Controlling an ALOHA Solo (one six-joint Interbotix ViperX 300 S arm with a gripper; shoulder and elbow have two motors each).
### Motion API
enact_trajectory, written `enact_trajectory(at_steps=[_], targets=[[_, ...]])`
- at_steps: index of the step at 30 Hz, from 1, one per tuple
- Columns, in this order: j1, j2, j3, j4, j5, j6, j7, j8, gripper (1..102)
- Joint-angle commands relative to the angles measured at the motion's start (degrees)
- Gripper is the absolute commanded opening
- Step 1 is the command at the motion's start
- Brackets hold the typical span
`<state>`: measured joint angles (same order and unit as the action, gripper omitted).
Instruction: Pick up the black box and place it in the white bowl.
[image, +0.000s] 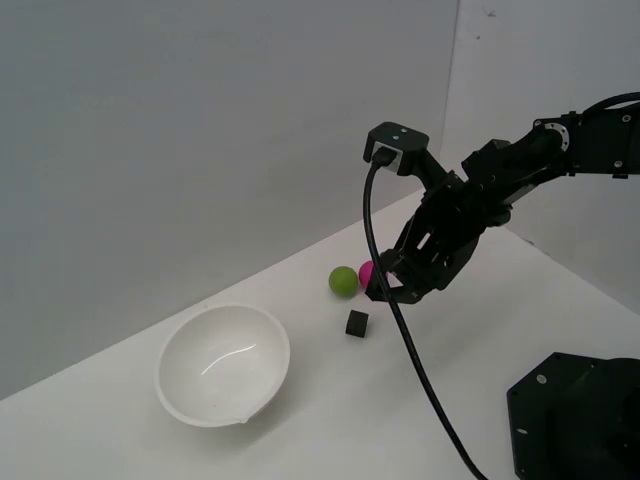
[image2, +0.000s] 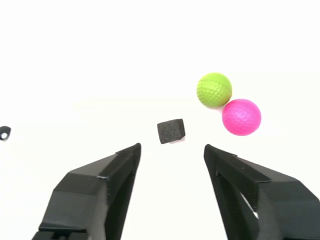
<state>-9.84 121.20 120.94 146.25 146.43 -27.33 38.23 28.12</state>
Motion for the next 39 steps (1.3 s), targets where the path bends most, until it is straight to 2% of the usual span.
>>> enact_trajectory(at_steps=[1, 6, 9, 17, 31, 39], targets=[[-1.0, -0.8, -0.7, -0.3, -0.7, -0.8, -1.1, 0.2, 76], [-1.9, -3.3, -3.3, -0.2, -0.6, -0.8, -3.2, 0.2, 88], [-2.8, -5.1, -5.0, 0.0, -0.5, -0.8, -4.8, 0.3, 92], [-6.2, -10.2, -10.1, 0.1, -0.3, -1.7, -9.3, 0.2, 92], [-9.5, -16.7, -16.5, 0.1, -0.4, -2.3, -14.2, 0.2, 92], [-10.6, -20.0, -19.8, -0.3, -0.6, -2.4, -15.6, 0.2, 91]])
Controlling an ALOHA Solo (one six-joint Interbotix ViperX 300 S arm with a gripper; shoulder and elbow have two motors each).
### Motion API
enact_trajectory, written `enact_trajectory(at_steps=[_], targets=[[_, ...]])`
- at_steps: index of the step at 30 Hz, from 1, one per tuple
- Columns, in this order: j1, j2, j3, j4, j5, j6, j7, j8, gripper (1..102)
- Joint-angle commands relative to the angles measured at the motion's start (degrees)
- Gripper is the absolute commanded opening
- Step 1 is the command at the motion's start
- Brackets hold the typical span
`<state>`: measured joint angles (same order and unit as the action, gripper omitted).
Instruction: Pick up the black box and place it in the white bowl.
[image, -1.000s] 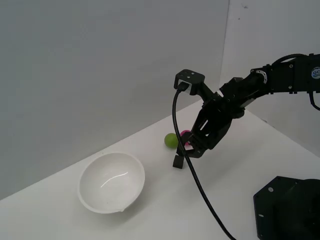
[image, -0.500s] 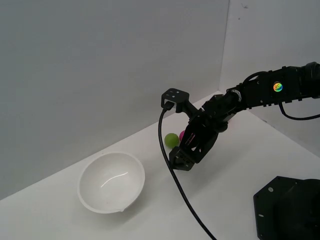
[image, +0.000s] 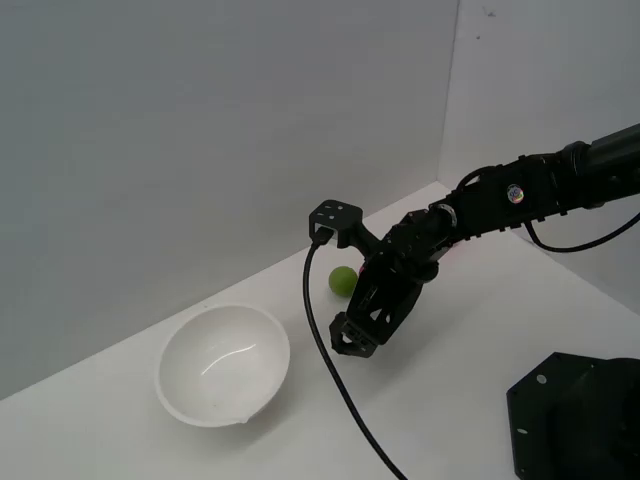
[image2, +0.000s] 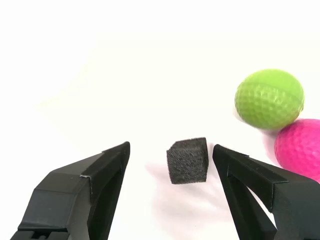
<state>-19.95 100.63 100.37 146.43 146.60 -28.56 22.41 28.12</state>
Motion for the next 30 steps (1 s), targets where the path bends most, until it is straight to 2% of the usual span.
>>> enact_trajectory(at_steps=[1, 4, 6, 11, 15, 21, 30], targets=[[-0.5, 0.5, 0.7, -0.4, -0.8, -1.1, 0.3, 0.2, 91], [-0.5, 0.5, 0.7, -0.5, -0.9, -1.1, 0.3, 0.2, 89], [-0.5, 0.5, 0.7, -0.5, -0.9, -1.1, 0.2, 0.2, 84], [-0.6, 0.8, 1.0, -0.5, -1.0, -1.6, 0.2, 0.2, 53], [-0.6, 1.0, 1.2, -0.5, -1.0, -1.6, 0.3, 0.2, 40], [-0.5, 1.7, 1.9, -0.6, -1.0, -1.6, 0.4, 0.2, 39], [-0.5, 6.9, 7.0, -0.7, -1.2, -1.6, 2.8, 0.2, 39]])
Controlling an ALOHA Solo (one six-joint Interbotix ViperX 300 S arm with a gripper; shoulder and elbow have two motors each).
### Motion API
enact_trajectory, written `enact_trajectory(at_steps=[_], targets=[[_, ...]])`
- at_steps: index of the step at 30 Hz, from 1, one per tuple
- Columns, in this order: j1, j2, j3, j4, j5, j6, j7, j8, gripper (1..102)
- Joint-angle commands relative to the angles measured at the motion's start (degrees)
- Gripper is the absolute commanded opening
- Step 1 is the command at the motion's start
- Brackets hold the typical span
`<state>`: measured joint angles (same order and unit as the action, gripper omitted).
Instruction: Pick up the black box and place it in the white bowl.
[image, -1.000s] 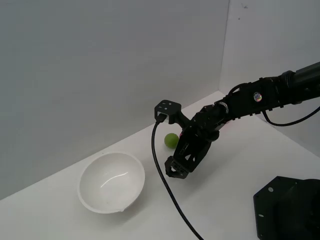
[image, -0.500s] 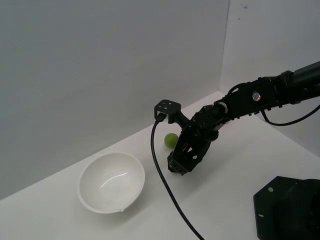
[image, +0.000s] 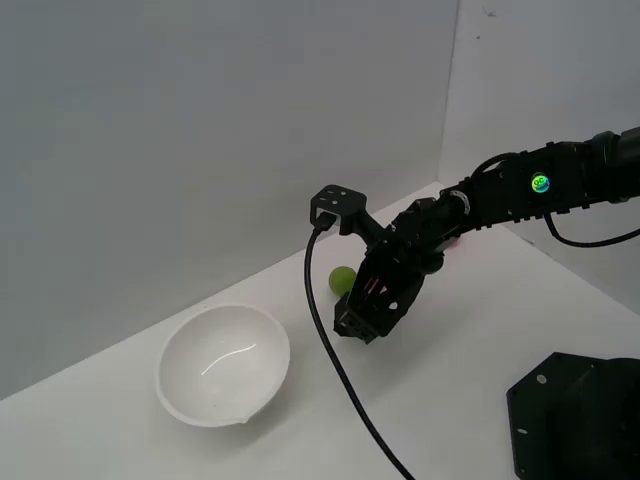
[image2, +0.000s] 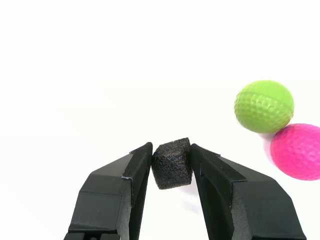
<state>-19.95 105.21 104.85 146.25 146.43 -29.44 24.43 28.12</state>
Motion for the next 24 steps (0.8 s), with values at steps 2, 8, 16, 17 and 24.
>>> enact_trajectory(at_steps=[2, 8, 16, 17, 24], targets=[[-0.4, 3.3, 3.6, -0.5, -1.1, -0.7, 1.7, 0.2, 39], [0.4, 6.5, 6.9, -0.5, -1.1, -0.7, 3.5, 0.2, 39], [1.5, 10.5, 10.9, -1.6, -2.1, -0.7, 7.6, 0.2, 39], [1.7, 11.1, 11.4, -1.8, -2.5, -0.7, 8.1, 0.2, 39], [1.8, 14.2, 14.6, -6.2, -6.9, -0.7, 11.5, 0.0, 39]])
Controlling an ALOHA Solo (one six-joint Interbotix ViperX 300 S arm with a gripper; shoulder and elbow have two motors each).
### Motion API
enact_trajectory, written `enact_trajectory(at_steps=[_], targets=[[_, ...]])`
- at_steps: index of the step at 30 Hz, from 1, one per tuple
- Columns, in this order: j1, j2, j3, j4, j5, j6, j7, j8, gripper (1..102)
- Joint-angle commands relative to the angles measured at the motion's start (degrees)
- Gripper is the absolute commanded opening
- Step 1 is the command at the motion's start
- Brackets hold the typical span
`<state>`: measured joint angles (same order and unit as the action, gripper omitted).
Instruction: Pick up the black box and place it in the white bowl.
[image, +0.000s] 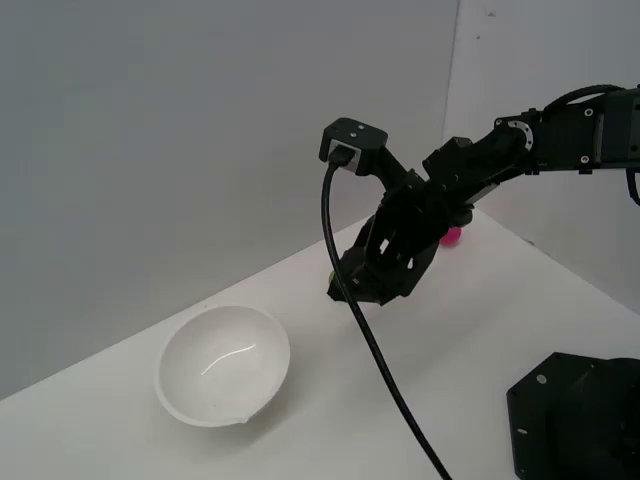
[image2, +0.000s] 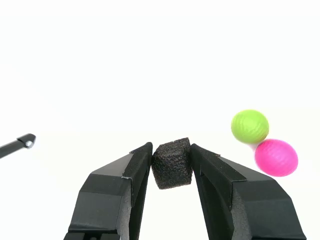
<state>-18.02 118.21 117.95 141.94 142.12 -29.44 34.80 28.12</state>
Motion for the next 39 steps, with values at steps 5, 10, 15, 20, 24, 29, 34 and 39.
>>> enact_trajectory(at_steps=[5, 10, 15, 20, 24, 29, 34, 39], targets=[[-0.1, 0.9, 1.1, -5.6, -6.3, -0.7, 3.2, -0.2, 39], [-1.0, 0.3, 0.4, -8.3, -9.0, -1.5, 3.4, -0.3, 39], [-3.3, -1.9, -1.8, -10.0, -10.8, -3.1, 3.4, -0.2, 39], [-6.1, -4.6, -4.5, -11.6, -12.3, -4.1, 3.4, -0.3, 39], [-8.5, -6.7, -6.7, -12.9, -13.7, -5.3, 2.8, -0.3, 39], [-12.3, -10.0, -9.8, -14.4, -15.2, -6.2, 0.8, -0.3, 39], [-14.8, -13.2, -13.1, -16.1, -16.8, -7.2, -0.6, -0.3, 39], [-16.0, -16.3, -16.2, -17.9, -18.6, -7.2, -1.7, -0.3, 39]])
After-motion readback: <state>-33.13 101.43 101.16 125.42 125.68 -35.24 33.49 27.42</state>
